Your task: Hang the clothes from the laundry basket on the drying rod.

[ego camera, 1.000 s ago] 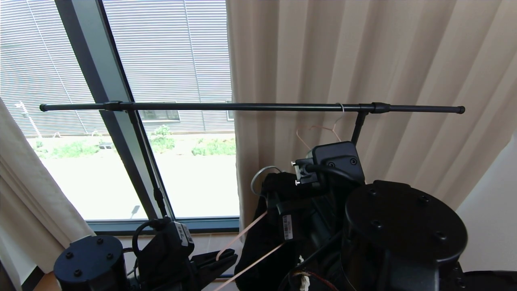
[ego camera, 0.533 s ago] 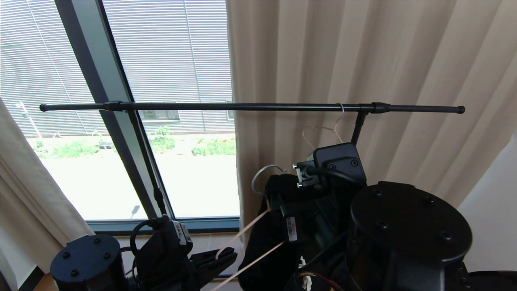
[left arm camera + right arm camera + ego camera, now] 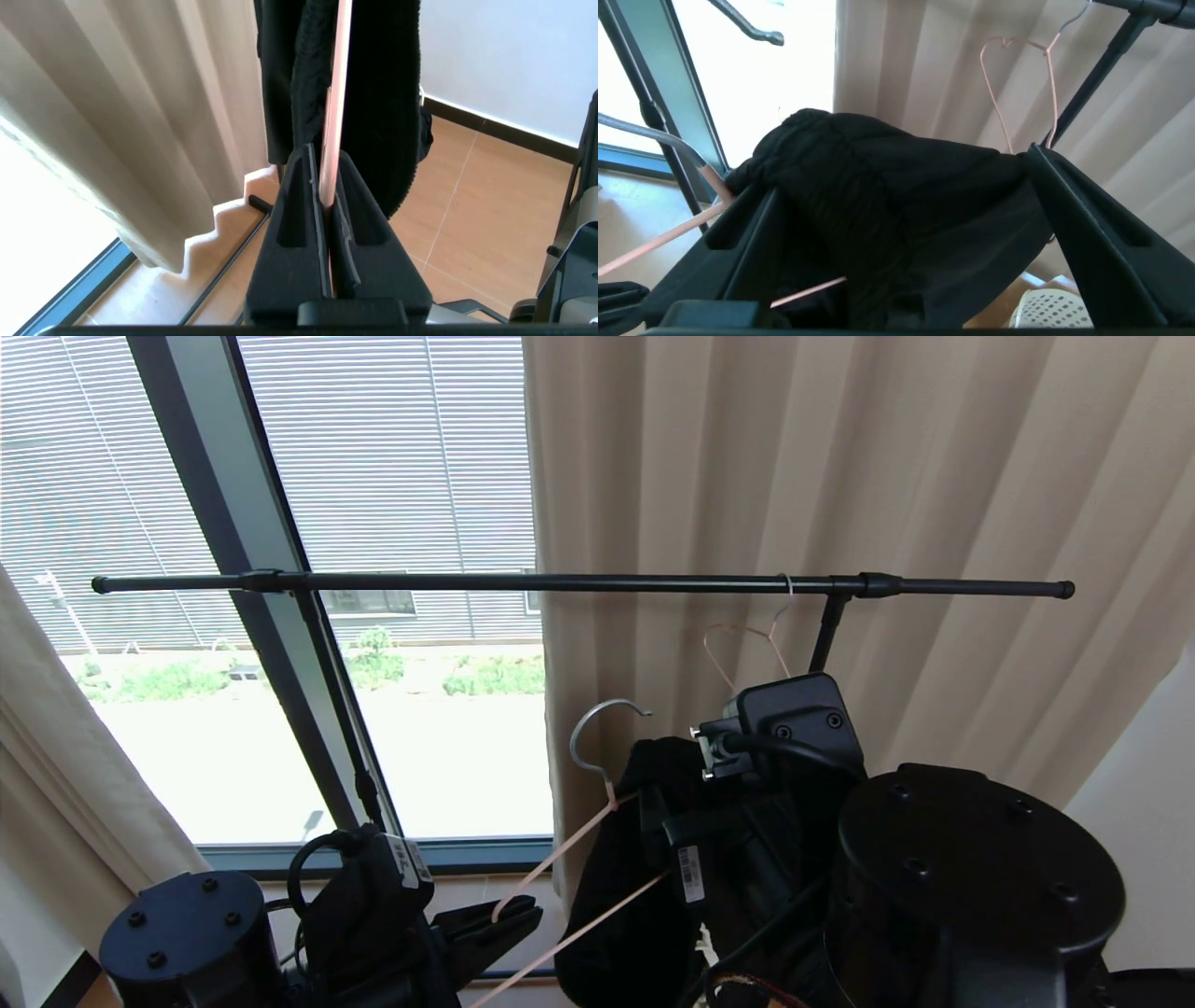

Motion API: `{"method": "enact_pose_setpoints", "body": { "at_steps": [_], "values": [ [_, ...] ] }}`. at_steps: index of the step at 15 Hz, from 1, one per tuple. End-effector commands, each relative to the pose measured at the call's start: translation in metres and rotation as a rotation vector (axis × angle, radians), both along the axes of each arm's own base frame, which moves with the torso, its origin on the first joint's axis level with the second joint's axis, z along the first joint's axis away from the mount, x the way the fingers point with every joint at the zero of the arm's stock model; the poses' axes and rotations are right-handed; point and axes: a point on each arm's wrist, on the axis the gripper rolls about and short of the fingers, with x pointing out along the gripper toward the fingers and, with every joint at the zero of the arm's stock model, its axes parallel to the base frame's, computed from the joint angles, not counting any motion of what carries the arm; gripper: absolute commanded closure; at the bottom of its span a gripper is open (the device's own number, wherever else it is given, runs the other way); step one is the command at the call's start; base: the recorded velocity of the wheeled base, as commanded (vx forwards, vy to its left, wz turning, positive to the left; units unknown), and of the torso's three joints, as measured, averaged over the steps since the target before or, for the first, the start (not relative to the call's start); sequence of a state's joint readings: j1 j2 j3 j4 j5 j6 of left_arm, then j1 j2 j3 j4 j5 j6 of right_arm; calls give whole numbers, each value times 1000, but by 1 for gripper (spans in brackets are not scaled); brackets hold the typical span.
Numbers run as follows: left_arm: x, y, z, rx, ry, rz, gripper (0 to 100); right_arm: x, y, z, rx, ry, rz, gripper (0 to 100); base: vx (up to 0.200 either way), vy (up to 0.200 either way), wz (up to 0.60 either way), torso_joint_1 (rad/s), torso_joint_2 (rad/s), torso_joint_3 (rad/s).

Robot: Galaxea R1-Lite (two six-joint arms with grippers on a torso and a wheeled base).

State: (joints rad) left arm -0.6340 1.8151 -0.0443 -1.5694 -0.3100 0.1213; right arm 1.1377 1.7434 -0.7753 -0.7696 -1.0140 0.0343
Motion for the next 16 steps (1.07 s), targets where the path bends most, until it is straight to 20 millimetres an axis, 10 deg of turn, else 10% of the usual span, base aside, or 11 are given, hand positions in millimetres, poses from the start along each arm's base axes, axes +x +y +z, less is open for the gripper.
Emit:
{"method": "enact_pose_setpoints", "body": {
  "at_steps": [1, 16],
  "values": [
    [0, 0, 2, -5, -7, 1, 100, -1, 0, -3, -11, 4, 2, 0, 0, 0, 0, 0, 0, 0],
    [5, 2, 2, -21, 3, 26, 100, -16, -4, 2, 3, 6, 88, 0, 0, 0, 0, 0, 0, 0]
  ]
}}
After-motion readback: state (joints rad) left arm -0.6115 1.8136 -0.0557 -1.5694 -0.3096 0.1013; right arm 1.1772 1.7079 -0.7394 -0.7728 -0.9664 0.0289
